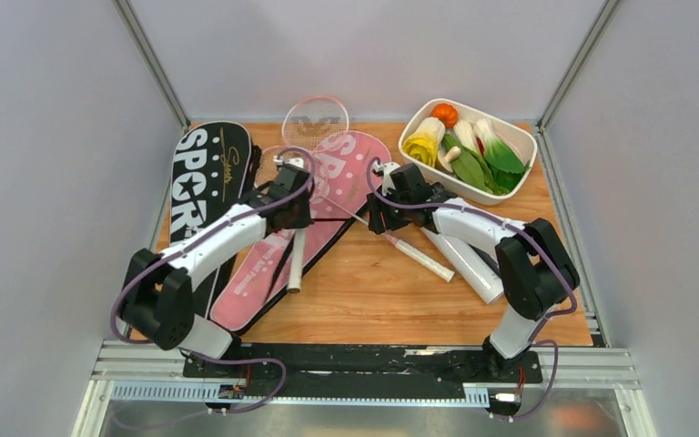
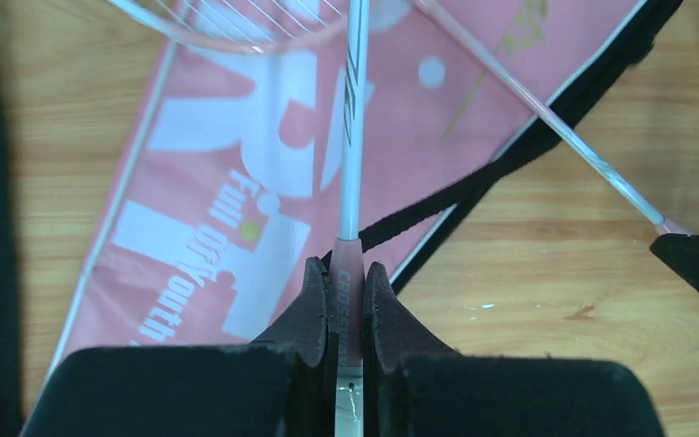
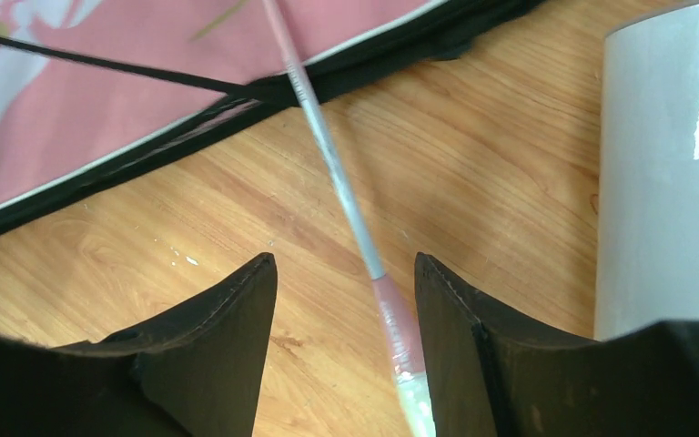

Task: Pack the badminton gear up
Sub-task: Pick up the racket from the racket bag.

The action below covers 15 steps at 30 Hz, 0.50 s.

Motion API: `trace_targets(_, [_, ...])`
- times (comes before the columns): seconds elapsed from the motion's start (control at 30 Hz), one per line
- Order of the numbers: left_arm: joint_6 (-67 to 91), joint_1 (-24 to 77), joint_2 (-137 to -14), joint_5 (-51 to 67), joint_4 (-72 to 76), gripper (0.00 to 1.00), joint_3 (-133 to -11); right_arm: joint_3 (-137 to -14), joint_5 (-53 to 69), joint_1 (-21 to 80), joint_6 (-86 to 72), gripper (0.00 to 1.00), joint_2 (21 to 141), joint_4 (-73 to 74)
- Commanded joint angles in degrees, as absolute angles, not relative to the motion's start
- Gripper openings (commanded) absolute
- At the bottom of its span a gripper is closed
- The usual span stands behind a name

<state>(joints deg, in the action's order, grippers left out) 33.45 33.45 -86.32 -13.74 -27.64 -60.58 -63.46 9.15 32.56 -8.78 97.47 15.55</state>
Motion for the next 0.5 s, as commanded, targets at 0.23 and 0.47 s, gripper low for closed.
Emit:
trace_targets(0.23, [18.1,18.8,-68.7,-11.0,-32.4,0.00,-59.7,-69.7,15.0,31.9,-2.9,0.57,107.5,12.2])
trace_targets(0.47, [21.1,18.6,-72.3,-3.3,-32.4,0.00,-57.3,-70.2,17.6,33.6,-4.8,0.54,110.7,11.8])
